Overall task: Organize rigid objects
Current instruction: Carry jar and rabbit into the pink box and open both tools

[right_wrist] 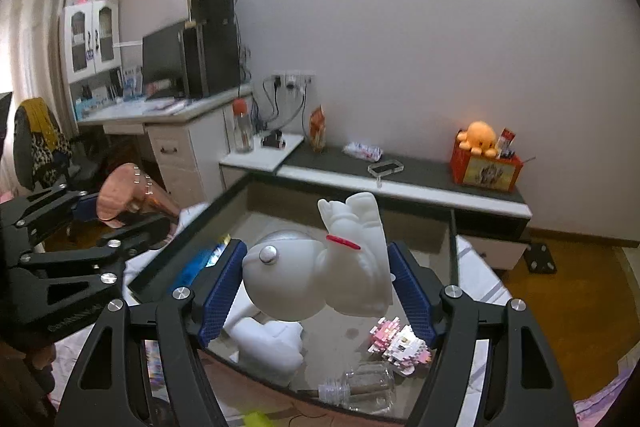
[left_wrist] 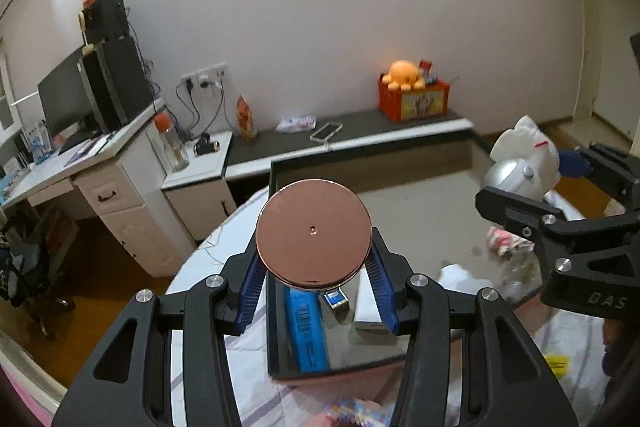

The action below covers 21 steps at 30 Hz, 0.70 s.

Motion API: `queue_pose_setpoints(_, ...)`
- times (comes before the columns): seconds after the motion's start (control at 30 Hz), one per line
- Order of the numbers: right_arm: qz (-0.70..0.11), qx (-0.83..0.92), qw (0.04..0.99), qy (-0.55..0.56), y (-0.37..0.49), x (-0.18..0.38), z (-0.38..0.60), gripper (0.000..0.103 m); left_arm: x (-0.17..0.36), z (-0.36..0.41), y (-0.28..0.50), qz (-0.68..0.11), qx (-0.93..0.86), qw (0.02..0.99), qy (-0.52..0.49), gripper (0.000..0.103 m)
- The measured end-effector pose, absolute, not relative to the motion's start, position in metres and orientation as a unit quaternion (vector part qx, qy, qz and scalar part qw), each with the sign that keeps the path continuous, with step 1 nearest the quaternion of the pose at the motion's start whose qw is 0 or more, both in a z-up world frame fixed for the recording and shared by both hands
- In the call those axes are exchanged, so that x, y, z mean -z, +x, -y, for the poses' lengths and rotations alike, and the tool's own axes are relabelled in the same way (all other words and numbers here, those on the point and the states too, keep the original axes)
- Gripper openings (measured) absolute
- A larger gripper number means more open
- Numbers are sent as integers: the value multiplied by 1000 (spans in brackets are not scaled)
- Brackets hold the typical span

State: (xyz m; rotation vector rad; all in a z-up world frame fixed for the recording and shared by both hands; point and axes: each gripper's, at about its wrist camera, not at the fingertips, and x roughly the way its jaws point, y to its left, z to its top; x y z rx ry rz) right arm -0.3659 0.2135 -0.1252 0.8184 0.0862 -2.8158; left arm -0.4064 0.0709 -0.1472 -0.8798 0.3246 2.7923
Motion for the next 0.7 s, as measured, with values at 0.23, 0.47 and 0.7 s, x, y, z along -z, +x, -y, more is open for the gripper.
queue_pose_setpoints(0.23, -34, 944, 96, 313, -394, 143, -219, 73, 173, -78, -428, -108, -933, 102, -329, 48)
queue_pose_setpoints(0.47, -43, 936, 95, 336, -412, 154, -215, 74, 182, -70, -435, -92, -932, 92, -339, 48)
queue_pose_setpoints(0.7, -50, 939, 89, 328, -413, 155, -213, 79, 177, -59, -435, -65, -943, 73, -318, 71)
